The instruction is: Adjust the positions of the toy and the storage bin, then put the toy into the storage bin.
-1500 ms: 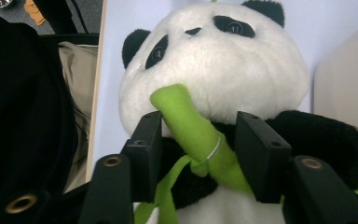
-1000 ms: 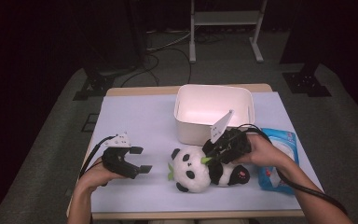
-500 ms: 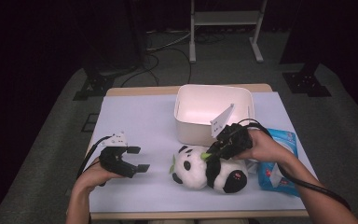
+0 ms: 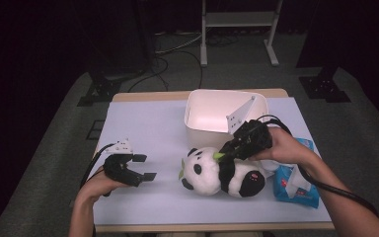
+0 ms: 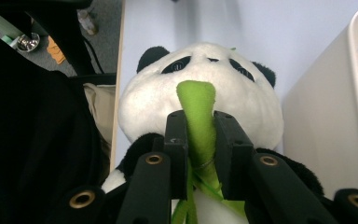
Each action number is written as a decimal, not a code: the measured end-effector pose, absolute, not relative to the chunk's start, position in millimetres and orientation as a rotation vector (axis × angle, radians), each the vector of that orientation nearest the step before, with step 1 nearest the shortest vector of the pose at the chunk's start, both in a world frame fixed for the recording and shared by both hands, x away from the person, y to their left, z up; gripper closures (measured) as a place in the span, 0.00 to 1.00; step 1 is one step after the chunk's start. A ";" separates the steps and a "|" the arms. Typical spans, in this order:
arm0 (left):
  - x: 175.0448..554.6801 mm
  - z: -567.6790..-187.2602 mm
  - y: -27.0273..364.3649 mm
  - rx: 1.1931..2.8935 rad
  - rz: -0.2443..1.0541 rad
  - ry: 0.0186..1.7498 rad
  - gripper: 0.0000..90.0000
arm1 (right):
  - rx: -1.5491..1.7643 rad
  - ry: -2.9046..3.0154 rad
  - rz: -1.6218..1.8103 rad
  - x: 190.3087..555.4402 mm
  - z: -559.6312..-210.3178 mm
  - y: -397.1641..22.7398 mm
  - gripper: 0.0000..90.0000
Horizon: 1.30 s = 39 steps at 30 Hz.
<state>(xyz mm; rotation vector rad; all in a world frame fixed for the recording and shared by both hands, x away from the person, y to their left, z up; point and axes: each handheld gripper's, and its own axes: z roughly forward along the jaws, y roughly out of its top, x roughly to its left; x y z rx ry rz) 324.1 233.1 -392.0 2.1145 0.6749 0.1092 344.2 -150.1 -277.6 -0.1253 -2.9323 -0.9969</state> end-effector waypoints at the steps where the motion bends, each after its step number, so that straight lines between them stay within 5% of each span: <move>1: 324.1 -392.0 233.3 2.114 0.110 0.677 0.18 | -0.128 -2.932 -1.007 344.1 -273.6 -150.9 0.84; 39: 329.0 -394.7 245.1 2.080 0.104 0.710 0.18 | -0.230 -3.040 -1.128 404.7 -153.0 -171.8 0.84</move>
